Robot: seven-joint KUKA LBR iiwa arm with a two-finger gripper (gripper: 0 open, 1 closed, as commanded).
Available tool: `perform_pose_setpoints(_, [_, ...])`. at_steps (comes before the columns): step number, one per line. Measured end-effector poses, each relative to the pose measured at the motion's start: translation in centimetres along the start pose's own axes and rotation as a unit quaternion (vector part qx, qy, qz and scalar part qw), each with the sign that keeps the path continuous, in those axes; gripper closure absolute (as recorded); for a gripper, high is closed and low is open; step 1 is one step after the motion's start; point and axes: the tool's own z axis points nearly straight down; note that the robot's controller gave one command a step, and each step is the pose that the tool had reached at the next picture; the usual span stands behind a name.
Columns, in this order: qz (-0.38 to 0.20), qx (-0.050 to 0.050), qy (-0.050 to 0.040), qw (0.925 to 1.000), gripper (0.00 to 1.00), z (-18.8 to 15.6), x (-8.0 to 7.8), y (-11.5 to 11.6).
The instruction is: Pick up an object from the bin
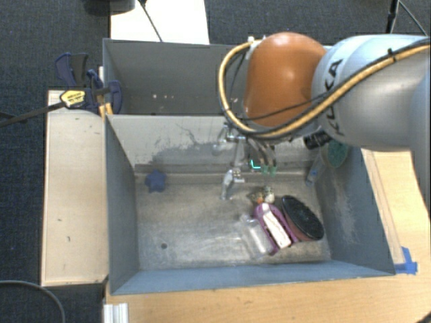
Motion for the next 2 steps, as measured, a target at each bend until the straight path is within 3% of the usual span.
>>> perform_pose_setpoints(1, [-0.182,0.000,-0.0022,0.9833,0.00,12.5,9.7,-0.9])
perform_pose_setpoints(2, [0.011,0.000,-0.0064,0.9999,0.00,5.5,4.1,-1.4])
